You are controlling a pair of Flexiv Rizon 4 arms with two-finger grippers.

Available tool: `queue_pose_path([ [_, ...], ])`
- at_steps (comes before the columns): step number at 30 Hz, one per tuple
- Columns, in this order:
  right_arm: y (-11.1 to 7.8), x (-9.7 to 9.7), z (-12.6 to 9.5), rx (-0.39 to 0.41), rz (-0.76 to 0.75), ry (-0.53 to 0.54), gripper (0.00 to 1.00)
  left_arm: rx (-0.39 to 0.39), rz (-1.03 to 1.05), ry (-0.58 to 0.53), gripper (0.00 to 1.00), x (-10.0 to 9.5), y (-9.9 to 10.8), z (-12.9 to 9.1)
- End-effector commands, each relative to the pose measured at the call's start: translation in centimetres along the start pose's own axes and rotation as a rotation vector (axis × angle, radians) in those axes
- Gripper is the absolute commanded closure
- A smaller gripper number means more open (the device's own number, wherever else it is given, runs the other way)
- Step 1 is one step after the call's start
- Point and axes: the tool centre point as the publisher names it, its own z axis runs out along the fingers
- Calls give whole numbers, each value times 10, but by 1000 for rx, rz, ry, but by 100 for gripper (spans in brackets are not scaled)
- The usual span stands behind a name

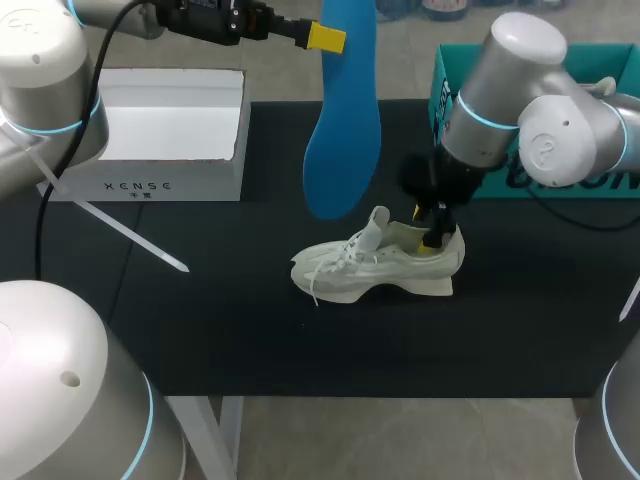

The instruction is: Take the shoe out of the shoebox, open the shoe tongue, remove and reinsert the insole, then place the shoe into the shoebox

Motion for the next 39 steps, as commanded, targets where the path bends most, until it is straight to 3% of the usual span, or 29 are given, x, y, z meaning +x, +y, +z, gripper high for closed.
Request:
queue_pose_path([
  [1,3,0,3,11,4,-1,100,1,1,-2,100,0,1,0],
  [14,7,20,-9,-1,-4,-16,100,1,1,-2,100,0,1,0],
  [28,-8,32,-85,1,29,-114,100,1,1,-2,100,0,1,0],
  [39,-12,31,-87,5,48,-75,100,1,1,-2,100,0,1,0],
])
